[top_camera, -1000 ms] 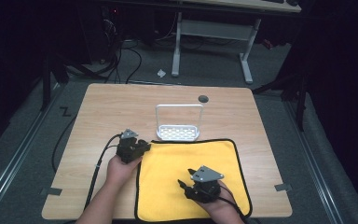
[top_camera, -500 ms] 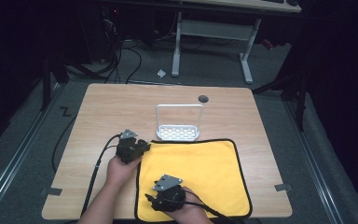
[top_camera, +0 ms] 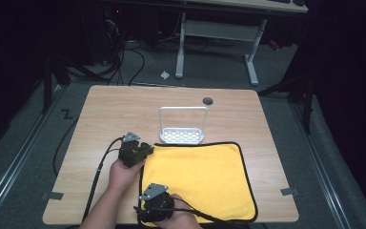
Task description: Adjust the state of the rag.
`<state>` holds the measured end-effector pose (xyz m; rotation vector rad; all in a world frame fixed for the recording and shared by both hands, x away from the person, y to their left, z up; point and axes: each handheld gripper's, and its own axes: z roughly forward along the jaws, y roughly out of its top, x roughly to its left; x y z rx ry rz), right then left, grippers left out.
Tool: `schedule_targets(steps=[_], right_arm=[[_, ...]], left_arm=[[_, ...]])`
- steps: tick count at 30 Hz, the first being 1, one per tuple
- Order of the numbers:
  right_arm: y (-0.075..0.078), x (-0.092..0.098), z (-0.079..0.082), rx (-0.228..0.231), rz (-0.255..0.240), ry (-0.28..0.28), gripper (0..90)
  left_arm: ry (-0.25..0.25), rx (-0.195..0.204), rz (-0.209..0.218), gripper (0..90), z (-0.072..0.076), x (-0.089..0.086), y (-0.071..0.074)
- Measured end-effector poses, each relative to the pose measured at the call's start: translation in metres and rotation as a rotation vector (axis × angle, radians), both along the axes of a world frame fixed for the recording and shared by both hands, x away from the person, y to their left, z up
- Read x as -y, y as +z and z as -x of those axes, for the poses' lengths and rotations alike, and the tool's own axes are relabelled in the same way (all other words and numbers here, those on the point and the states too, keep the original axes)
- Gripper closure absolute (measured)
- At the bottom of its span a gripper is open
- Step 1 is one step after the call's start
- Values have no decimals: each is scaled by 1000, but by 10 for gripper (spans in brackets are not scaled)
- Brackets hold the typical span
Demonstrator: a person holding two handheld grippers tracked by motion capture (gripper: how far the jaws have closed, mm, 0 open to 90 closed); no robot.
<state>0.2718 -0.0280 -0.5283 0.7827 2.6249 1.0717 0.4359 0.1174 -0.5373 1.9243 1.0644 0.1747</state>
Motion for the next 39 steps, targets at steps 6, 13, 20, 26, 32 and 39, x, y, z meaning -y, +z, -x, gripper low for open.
schedule_targets(steps=[6,13,20,26,32,39], right_arm=[[0,2,0,7,5,8,441],[1,8,-1,51,25,-2,690],[11,28,0,89,-32,-33,811],[22,37,8,142,-63,-36,811],[31,44,15,183,-97,-46,811],[43,53,20,240,-147,-46,812]], left_arm=[[2,0,0,795,0,0,0],[1,-2,0,794,0,0,0],[1,-3,9,793,0,-1,0],[-2,-8,21,791,0,-2,0],[-3,-49,80,821,0,-5,0],[68,-40,184,852,11,-3,7]])
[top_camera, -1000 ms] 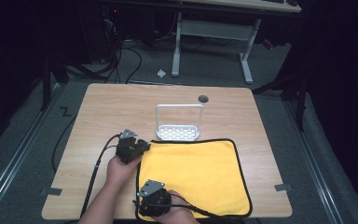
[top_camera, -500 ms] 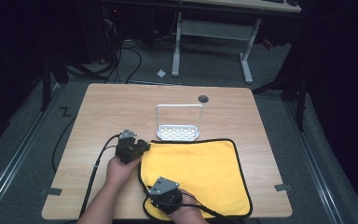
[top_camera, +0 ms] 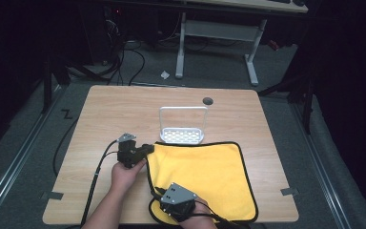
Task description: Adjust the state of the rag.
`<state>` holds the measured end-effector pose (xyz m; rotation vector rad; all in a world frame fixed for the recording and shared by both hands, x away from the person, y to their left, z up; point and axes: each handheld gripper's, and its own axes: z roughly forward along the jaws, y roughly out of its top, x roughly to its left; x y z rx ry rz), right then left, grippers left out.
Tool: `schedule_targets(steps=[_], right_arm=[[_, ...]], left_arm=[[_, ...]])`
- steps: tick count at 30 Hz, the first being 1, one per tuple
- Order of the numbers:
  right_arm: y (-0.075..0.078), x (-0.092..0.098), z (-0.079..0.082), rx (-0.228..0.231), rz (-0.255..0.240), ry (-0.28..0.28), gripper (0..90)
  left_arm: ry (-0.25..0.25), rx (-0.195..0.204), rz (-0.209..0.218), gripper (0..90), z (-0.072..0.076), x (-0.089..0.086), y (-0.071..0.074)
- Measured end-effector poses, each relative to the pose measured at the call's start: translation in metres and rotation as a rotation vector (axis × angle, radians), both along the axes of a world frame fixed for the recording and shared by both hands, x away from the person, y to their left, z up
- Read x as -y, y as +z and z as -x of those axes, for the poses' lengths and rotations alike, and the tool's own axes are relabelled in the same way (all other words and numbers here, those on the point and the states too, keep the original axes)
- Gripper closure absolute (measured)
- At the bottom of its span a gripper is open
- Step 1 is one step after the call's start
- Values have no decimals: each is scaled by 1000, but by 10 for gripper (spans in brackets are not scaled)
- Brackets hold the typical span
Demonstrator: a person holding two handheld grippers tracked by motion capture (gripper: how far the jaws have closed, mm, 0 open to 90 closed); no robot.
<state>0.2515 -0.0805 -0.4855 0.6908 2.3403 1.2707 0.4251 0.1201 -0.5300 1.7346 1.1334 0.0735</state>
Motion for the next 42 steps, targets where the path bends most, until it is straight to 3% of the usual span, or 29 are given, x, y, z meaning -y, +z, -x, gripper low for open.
schedule_targets(steps=[6,9,11,18,23,26,29,32,39,42], right_arm=[[9,-5,3,23,-22,1,811],[14,-13,3,23,-25,-3,810],[16,-21,1,29,-20,4,810],[21,-55,-1,31,-14,42,810],[27,-81,-1,45,-34,88,810],[31,-93,-1,56,-45,106,810],[32,-92,1,62,-51,105,810],[32,-81,2,63,-56,86,811],[31,-39,7,68,-62,25,809],[28,-14,10,63,-58,-9,807]], left_arm=[[17,32,38,852,4,-5,11],[22,19,26,851,2,-14,10],[38,22,43,851,4,-22,10],[102,18,56,850,13,-64,9],[150,29,61,850,22,-99,22],[164,41,61,850,24,-108,31],[161,51,44,850,24,-102,37],[145,65,54,846,23,-81,41],[136,93,14,843,21,-27,43],[141,73,9,842,17,-9,41]])
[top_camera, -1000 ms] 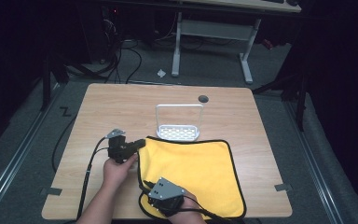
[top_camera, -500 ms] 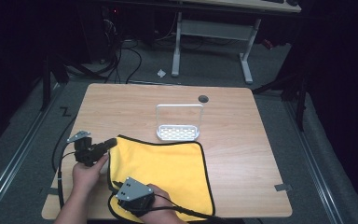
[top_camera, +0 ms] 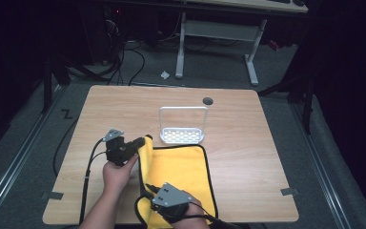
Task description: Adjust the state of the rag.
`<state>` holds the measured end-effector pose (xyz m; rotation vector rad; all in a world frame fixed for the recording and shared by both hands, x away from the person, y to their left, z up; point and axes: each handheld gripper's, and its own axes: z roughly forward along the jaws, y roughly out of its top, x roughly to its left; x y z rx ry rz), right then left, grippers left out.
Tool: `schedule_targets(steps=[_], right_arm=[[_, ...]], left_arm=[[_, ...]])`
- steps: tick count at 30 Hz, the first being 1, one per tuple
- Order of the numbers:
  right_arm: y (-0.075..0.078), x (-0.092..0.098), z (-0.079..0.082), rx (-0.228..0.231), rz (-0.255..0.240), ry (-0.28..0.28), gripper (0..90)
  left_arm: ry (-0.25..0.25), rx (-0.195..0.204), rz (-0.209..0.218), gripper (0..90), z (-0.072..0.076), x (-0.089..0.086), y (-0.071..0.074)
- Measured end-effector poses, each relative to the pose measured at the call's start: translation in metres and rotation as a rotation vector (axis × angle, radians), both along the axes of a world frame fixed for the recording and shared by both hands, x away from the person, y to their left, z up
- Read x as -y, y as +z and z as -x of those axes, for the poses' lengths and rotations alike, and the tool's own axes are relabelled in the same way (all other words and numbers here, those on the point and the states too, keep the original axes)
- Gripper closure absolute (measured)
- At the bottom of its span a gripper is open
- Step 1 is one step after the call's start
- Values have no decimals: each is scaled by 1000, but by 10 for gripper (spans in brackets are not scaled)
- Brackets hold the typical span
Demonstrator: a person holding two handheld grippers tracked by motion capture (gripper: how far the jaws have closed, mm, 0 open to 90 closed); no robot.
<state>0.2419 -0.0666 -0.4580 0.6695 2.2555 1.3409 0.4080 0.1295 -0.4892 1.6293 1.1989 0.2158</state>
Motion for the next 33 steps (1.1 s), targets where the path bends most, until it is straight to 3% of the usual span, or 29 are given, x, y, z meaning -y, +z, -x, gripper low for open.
schedule_targets(steps=[1,5,13,18,24,27,30,33], right_arm=[[-2,10,0,-7,3,-12,807],[-12,56,3,-30,17,-85,807],[-24,101,5,-66,20,-161,803],[-31,117,6,-80,35,-190,801],[-37,130,9,-111,52,-218,801],[-37,135,11,-113,47,-229,801],[-36,139,12,-113,42,-242,799],[-36,143,12,-122,45,-252,706]], left_arm=[[-6,0,-22,842,-1,9,0],[-17,2,-43,839,-2,36,0],[-32,-11,-97,834,-8,83,-1],[-52,-32,-134,830,-13,104,-3],[-63,-28,-122,828,-14,117,0],[-78,-21,-144,834,-14,123,2],[-88,-21,-139,837,-15,129,3],[-109,-10,-134,787,-16,137,3]])
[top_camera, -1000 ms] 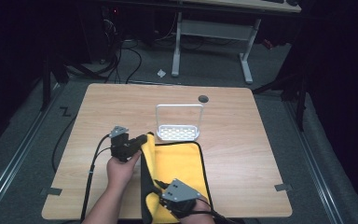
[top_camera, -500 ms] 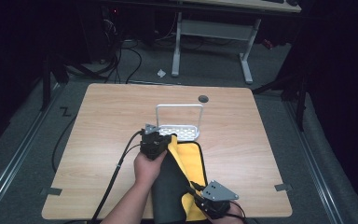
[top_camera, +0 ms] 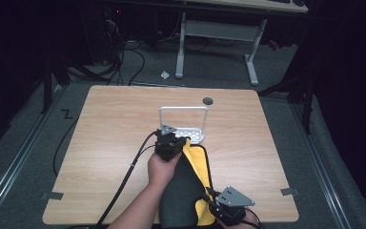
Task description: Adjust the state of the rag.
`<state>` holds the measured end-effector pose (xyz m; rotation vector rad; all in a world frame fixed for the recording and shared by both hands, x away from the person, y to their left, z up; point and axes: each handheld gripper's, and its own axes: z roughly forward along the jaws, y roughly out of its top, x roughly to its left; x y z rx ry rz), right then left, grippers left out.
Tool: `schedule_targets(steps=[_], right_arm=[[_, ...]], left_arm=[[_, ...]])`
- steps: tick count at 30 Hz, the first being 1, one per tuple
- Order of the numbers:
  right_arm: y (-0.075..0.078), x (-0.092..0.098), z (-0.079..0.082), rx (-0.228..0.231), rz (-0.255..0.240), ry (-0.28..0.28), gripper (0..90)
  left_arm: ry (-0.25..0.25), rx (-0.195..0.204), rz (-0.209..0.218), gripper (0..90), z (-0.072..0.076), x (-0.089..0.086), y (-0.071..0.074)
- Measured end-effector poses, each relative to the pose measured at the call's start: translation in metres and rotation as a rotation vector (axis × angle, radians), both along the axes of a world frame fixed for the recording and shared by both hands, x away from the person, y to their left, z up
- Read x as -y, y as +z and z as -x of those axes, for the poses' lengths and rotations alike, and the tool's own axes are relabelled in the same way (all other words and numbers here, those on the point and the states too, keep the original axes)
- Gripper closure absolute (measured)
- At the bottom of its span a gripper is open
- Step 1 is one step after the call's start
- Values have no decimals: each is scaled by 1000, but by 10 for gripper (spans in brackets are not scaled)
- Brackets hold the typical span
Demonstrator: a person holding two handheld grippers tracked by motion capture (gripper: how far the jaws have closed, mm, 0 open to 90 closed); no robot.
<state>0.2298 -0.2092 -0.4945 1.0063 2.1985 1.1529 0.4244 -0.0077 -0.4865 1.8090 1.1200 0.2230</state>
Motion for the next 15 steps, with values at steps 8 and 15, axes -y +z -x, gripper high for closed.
schedule_targets(steps=[8,15], right_arm=[[5,12,-5,34,-35,-59,616],[-1,13,-10,12,-19,-59,641]], left_arm=[[-35,14,75,532,3,6,2],[-58,31,79,515,13,-2,2]])
